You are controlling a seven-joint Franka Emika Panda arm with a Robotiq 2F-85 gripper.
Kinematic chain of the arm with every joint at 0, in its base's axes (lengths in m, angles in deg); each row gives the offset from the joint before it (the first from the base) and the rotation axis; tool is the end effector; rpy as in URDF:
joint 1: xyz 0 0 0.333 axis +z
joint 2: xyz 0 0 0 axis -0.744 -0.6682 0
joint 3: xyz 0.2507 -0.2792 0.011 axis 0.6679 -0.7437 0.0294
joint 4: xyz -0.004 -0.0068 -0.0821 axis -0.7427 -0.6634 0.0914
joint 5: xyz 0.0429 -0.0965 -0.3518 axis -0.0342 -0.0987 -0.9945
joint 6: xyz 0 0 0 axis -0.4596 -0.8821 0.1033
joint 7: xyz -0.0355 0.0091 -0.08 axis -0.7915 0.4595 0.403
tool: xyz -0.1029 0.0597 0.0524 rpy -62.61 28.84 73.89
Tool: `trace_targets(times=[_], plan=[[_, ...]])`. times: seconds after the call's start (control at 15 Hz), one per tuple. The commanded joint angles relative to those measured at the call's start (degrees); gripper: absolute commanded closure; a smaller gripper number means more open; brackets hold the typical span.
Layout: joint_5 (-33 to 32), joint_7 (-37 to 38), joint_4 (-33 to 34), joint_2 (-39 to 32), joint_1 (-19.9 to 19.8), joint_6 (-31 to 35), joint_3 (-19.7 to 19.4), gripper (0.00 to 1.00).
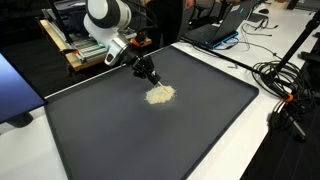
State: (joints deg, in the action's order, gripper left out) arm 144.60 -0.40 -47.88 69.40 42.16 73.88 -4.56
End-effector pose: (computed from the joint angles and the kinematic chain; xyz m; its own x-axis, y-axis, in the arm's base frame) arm 0.4824 -0.1207 0.2334 0.4124 -0.9104 0.0316 -0.5025 -0.2563 -0.8258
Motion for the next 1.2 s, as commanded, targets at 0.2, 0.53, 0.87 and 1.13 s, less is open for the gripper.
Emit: trace_targets(times=[0.2, 0.53, 0.87, 1.13], plan=[[9.54, -4.57, -2.93, 5.0, 4.62, 6.86, -0.74, 0.97], [16.98, -8.07, -2.43, 7.04, 7.57, 15.0, -0.99, 0.97], [23.59, -14.17, -0.95, 9.38, 9.65, 24.52, -0.87, 0.97], [19.8, -14.24, 1.25, 12.04, 11.74, 31.8, -2.83, 0.97]])
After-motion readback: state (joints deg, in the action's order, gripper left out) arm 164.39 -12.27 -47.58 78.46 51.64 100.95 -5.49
